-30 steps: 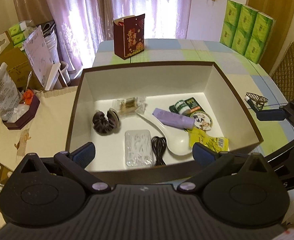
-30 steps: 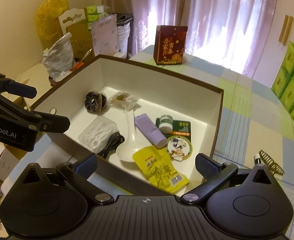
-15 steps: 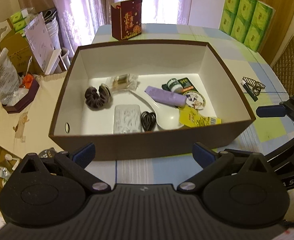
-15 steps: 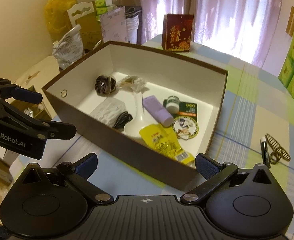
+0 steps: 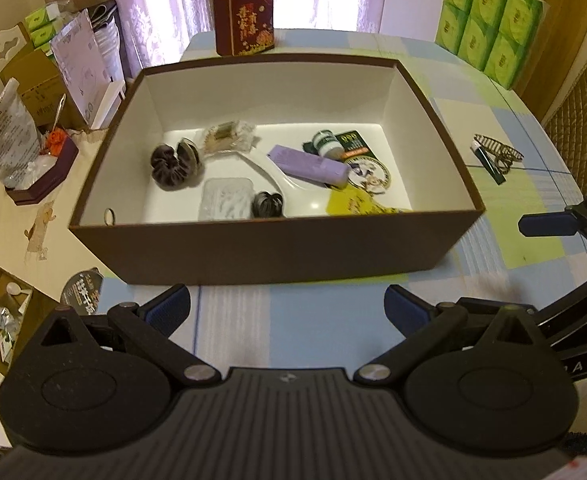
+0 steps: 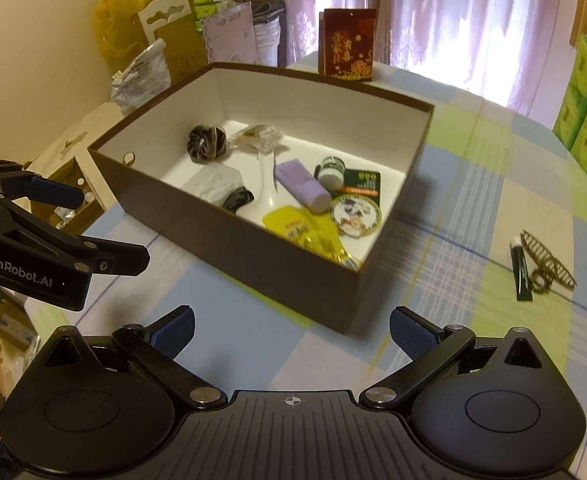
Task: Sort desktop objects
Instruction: 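Withdraw both tools from the box toward the green tube and claw clip, then grasp the brown claw clip with the right gripper while the left gripper approaches the green tube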
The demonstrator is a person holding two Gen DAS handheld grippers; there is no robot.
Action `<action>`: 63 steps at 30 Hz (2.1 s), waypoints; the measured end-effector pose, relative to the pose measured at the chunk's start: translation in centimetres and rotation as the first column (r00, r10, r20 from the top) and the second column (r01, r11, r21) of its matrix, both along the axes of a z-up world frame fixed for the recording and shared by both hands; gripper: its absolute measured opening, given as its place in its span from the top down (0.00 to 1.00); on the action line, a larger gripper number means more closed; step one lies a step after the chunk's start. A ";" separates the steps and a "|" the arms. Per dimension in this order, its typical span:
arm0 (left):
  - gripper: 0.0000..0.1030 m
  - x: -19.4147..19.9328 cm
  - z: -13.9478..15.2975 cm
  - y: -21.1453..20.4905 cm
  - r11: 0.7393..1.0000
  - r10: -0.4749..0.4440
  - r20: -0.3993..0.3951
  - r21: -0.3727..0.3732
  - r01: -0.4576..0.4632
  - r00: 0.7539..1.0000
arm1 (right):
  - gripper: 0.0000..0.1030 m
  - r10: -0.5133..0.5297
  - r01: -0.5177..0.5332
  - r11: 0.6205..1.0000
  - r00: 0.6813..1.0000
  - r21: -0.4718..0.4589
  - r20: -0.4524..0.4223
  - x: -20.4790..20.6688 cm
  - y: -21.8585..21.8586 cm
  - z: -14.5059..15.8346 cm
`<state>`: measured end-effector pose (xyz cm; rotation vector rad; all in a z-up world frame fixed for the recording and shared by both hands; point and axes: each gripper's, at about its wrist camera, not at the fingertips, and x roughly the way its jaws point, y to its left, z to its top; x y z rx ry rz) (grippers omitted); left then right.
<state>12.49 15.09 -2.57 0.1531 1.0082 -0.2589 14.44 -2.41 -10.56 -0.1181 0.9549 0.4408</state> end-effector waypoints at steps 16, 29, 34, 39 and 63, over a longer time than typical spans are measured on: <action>0.01 -2.8 -1.6 -9.0 0.996 -0.084 -0.043 -0.022 0.083 0.996 | 0.02 -0.114 0.113 0.993 0.993 -0.017 -0.044 -3.0 -9.5 -0.7; 0.01 -3.8 -2.6 -18.5 0.969 -0.242 -0.052 -0.057 0.239 0.969 | 0.02 -0.325 0.324 0.946 0.943 -0.027 -0.069 -5.7 -19.9 -1.3; 0.01 -3.3 -3.3 -21.2 0.961 -0.272 -0.052 -0.067 0.269 0.961 | 0.02 -0.399 0.399 0.917 0.913 -0.027 -0.087 -5.7 -23.0 -1.9; 0.01 -2.5 -3.9 -23.2 0.957 -0.285 -0.049 -0.061 0.282 0.957 | 0.02 -0.441 0.440 0.897 0.893 -0.033 -0.094 -5.1 -25.1 -2.5; 0.02 10.6 -8.1 -29.9 0.983 -0.179 -0.074 0.018 0.181 0.981 | 0.02 -0.522 0.531 0.841 0.847 0.101 -0.103 8.9 -29.5 -3.5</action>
